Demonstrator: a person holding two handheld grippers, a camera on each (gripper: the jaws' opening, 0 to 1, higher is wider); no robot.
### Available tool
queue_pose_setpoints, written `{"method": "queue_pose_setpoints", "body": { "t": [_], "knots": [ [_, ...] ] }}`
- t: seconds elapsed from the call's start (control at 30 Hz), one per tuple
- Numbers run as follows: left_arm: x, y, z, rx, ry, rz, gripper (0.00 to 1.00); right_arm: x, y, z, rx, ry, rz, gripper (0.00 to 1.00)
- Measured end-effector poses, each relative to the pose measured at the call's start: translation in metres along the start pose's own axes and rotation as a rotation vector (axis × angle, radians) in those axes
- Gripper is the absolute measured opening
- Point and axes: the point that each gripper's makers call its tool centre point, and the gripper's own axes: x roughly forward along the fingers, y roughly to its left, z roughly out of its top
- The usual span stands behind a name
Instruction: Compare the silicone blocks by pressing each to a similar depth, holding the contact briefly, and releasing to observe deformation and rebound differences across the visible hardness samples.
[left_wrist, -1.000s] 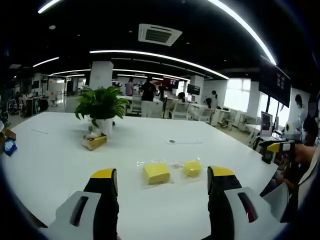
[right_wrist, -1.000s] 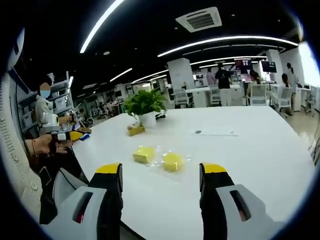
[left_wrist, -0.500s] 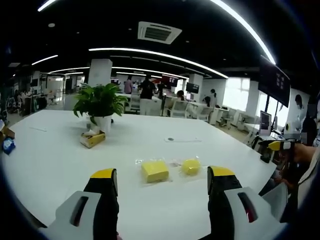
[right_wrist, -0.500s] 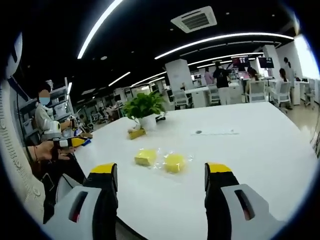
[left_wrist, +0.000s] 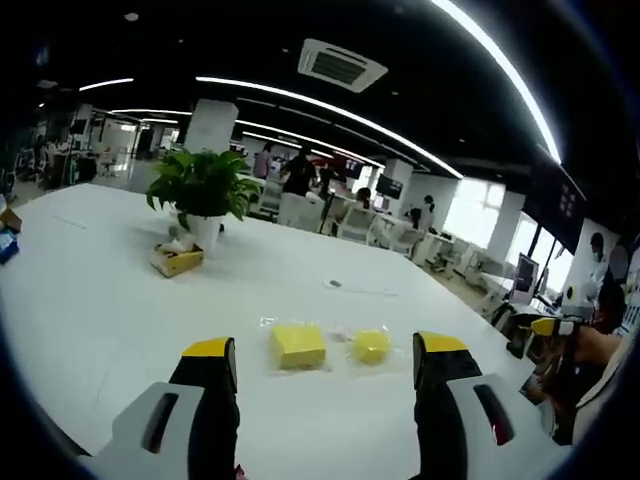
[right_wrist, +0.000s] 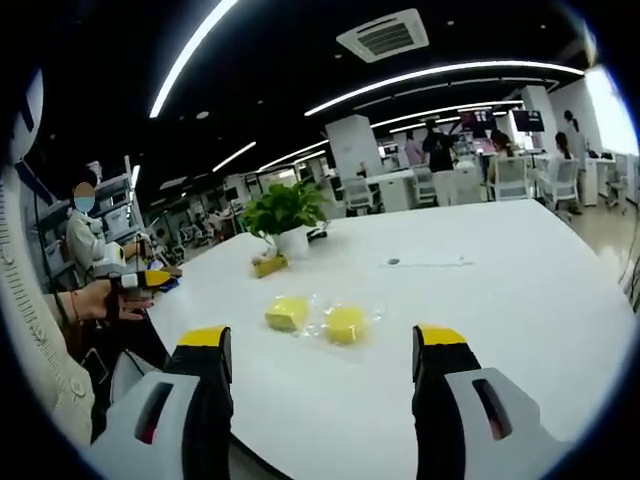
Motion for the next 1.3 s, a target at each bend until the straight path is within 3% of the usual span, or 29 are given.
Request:
{"method": "queue_pose_setpoints", "body": {
  "t": [0.23, 0.57, 0.97, 1.3],
  "knots": [
    [0.014, 0.006, 0.007, -0.085, 0.004, -0.013, 0.70, 0.008, -0.002, 0.004, 0.002, 0.012, 0.004, 0.68],
    [0.037, 0.016, 0.013, -0.146, 0.006, -0.042, 0.66, 0.017, -0.004, 0.009, -0.007, 0.022, 0.009, 0.67],
    [0.067, 0.030, 0.008, -0.291, 0.010, -0.071, 0.67, 0.024, -0.006, 0.004, -0.006, 0.044, 0.004, 0.66],
    [0.101, 0.051, -0.006, -0.326, 0.045, -0.080, 0.67, 0.030, -0.011, 0.000, -0.001, 0.064, -0.003, 0.65]
  ]
}}
